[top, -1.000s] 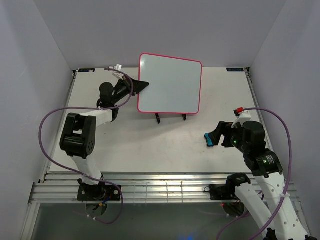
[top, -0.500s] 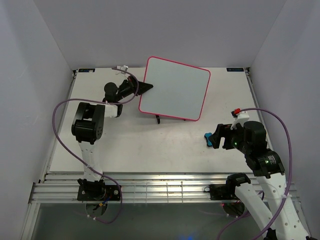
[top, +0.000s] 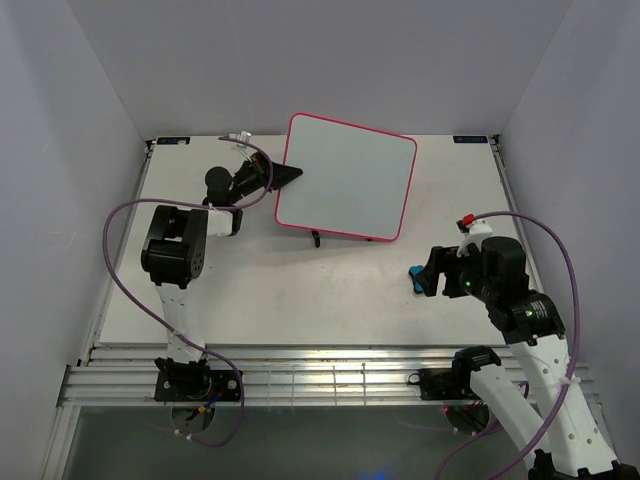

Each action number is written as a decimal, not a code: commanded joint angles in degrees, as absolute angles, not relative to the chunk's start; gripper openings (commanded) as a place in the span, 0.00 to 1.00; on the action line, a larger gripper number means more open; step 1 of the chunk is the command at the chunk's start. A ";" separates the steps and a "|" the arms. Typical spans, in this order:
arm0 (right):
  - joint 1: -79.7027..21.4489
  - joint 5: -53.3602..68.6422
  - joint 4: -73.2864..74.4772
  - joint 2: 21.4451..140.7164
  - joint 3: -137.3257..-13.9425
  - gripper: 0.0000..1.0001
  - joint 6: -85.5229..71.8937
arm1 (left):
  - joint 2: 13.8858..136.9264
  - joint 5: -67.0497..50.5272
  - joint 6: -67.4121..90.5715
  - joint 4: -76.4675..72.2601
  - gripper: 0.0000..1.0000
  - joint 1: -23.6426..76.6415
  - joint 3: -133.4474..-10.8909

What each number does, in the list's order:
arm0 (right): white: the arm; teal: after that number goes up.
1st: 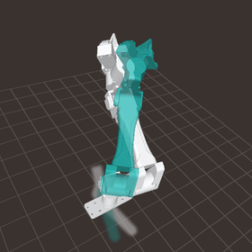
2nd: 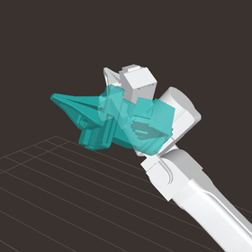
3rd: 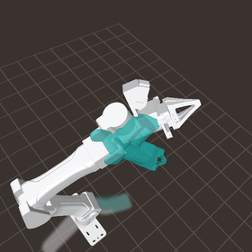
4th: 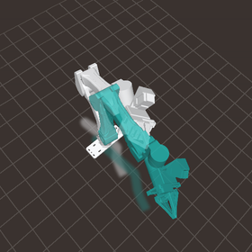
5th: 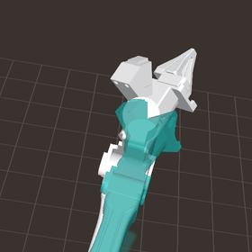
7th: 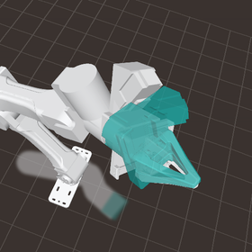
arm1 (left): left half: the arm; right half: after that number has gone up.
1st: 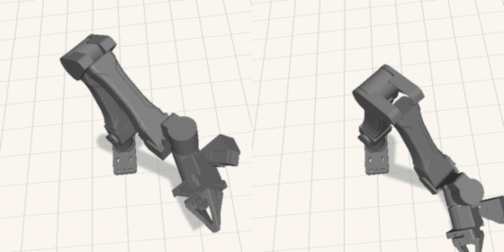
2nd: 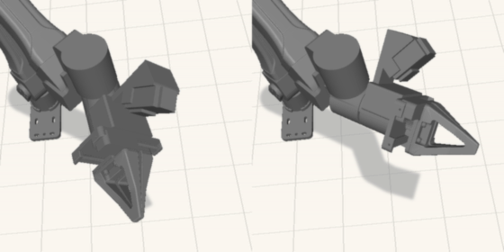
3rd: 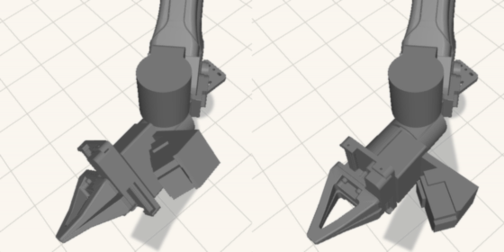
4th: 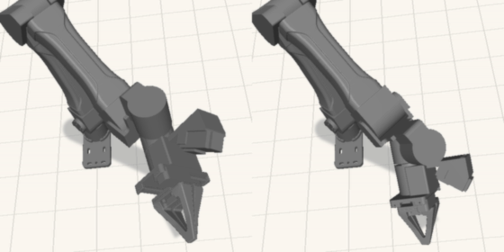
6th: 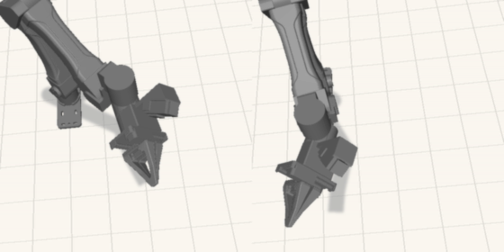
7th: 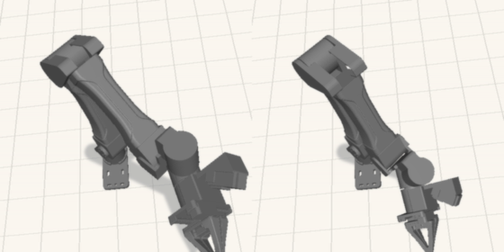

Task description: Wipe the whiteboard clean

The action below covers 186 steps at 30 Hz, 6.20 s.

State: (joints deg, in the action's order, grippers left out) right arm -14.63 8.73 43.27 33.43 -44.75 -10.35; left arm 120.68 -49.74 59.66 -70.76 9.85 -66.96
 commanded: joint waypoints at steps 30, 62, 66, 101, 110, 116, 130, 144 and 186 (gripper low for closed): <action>-14.85 -2.02 24.26 75.93 -44.12 0.61 -8.70 | 55.11 -34.88 36.21 8.70 0.00 8.61 -49.92; -52.98 -5.61 -4.02 45.80 -21.13 0.20 -9.67 | 56.07 -45.53 33.48 4.57 0.00 8.44 -38.50; -59.67 -15.54 -15.10 39.48 -13.56 0.20 -12.56 | 56.69 -43.08 35.59 5.71 0.00 8.44 -38.58; -85.78 -48.95 -1.24 51.77 -16.26 0.17 -46.75 | 52.21 -30.50 43.07 5.36 0.00 8.35 -34.10; -86.48 -50.80 4.75 51.42 -16.35 0.16 -50.98 | 51.59 -30.85 43.42 5.45 0.00 8.35 -34.19; -86.83 -50.27 -2.01 56.32 -20.20 0.15 -46.68 | 51.33 -31.20 43.94 5.01 0.00 8.44 -33.84; -89.47 -47.81 -7.65 63.19 -28.03 0.14 -42.63 | 50.98 -31.38 44.21 4.48 0.00 8.44 -32.87; -64.31 -31.21 15.97 51.95 -36.03 0.15 -39.30 | 48.26 -36.65 46.84 -2.63 0.00 8.35 -31.55; -19.42 -1.94 29.88 47.92 -35.33 0.70 -20.13 | 105.26 -29.27 67.15 -83.31 0.00 12.39 -59.14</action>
State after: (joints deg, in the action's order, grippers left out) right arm -19.55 -4.08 28.80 51.22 -33.71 -20.86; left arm 104.36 -32.40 64.79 -65.08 11.66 -54.54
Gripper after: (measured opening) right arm 0.698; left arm 0.176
